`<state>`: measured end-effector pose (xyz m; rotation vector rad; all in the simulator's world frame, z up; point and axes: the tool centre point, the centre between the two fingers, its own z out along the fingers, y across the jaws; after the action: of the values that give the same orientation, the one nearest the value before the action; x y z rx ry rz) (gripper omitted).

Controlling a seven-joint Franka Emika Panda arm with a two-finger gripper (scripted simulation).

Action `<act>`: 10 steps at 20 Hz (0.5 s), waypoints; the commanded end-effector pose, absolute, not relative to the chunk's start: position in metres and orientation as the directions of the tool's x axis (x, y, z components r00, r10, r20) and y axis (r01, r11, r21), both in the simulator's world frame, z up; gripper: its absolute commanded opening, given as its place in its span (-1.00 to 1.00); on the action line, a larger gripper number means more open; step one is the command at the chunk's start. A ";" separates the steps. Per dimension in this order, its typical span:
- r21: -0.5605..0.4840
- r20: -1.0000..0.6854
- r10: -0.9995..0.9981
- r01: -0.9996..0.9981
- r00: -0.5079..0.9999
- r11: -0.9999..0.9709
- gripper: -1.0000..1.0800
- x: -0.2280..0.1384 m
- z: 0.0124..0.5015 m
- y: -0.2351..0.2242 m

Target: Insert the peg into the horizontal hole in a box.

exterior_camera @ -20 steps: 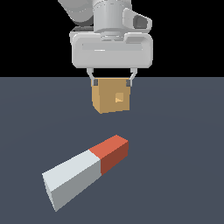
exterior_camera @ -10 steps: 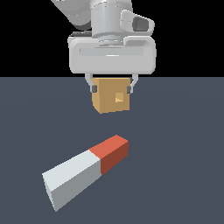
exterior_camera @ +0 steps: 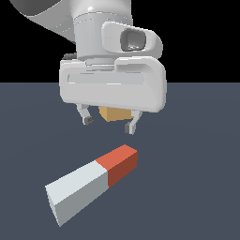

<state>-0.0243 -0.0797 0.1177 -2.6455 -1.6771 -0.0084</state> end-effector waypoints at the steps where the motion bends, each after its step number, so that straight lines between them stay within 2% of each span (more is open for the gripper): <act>1: -0.003 0.006 0.859 0.859 0.513 -0.513 0.92 -0.035 0.105 -0.099; 10: 0.000 0.000 0.728 0.728 0.686 -0.686 0.92 -0.068 0.076 -0.138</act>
<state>-0.0634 -0.1338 0.0793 -2.8667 -1.2834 0.0009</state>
